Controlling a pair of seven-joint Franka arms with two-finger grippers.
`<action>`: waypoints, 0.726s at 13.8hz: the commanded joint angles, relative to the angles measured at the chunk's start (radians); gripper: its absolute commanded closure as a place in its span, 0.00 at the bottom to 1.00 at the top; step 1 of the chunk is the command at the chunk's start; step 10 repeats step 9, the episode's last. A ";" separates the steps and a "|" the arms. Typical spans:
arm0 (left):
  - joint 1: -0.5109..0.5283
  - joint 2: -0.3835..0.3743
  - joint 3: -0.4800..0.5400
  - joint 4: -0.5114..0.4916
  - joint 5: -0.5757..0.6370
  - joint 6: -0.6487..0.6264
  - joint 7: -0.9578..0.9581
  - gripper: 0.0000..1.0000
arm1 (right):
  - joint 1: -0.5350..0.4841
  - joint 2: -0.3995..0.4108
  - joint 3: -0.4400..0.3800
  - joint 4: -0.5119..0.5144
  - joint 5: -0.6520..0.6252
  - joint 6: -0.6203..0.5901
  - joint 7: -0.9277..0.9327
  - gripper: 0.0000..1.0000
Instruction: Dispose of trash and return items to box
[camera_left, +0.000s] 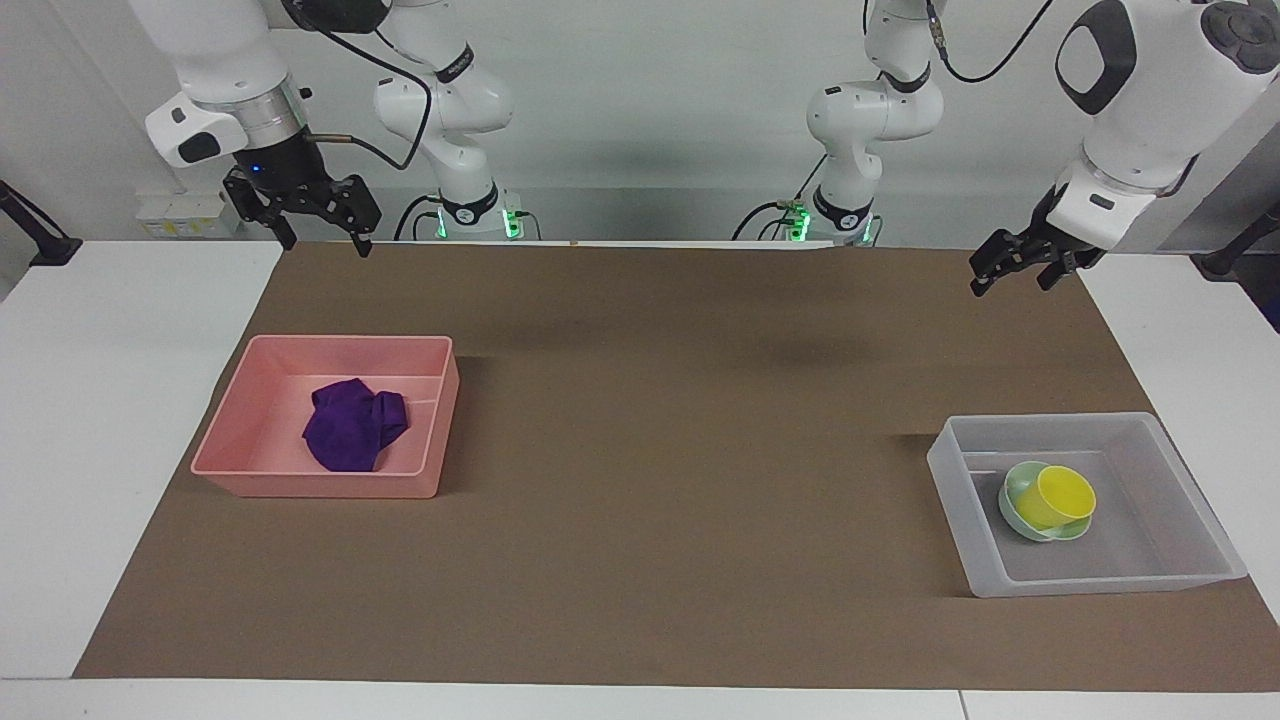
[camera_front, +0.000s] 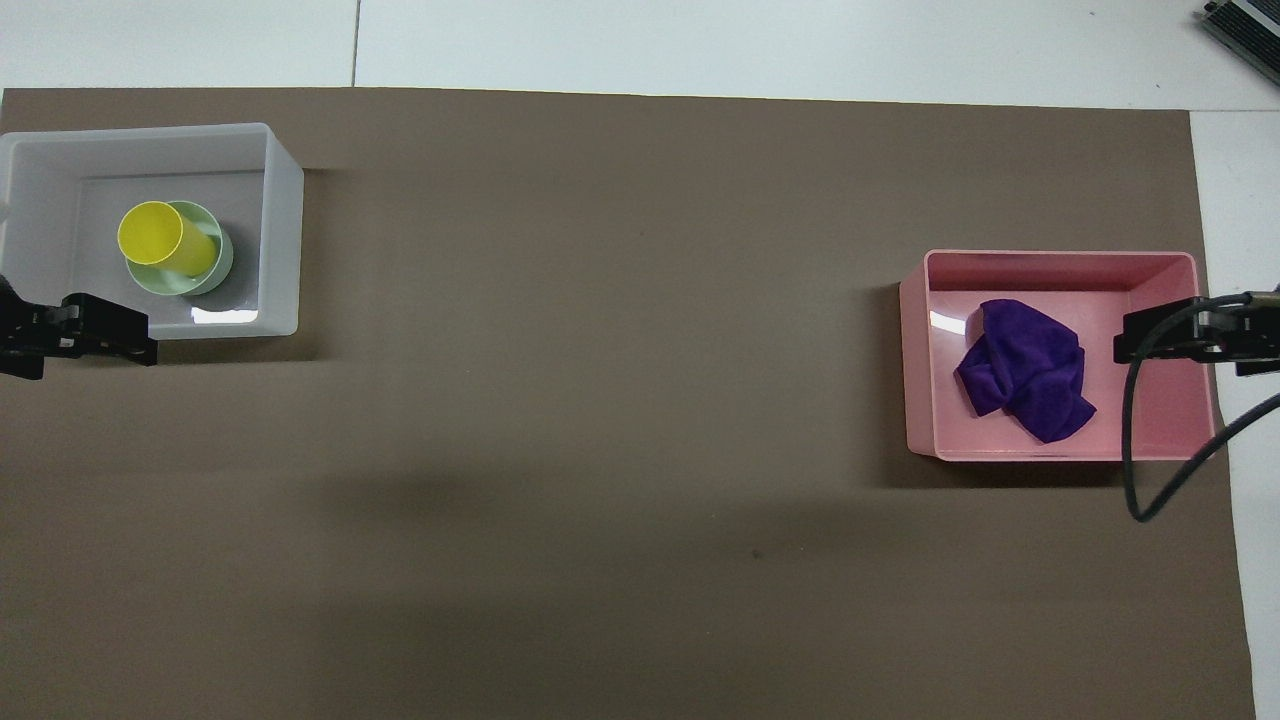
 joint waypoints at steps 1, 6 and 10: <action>-0.013 0.014 0.001 0.041 0.033 -0.034 0.003 0.00 | -0.008 -0.008 0.006 -0.015 0.002 0.021 -0.024 0.00; -0.050 0.013 -0.005 0.049 0.047 -0.032 0.003 0.00 | -0.008 -0.008 0.006 -0.015 0.002 0.021 -0.024 0.00; -0.054 0.010 -0.005 0.049 0.044 -0.034 0.000 0.00 | -0.008 -0.008 0.006 -0.015 0.002 0.021 -0.025 0.00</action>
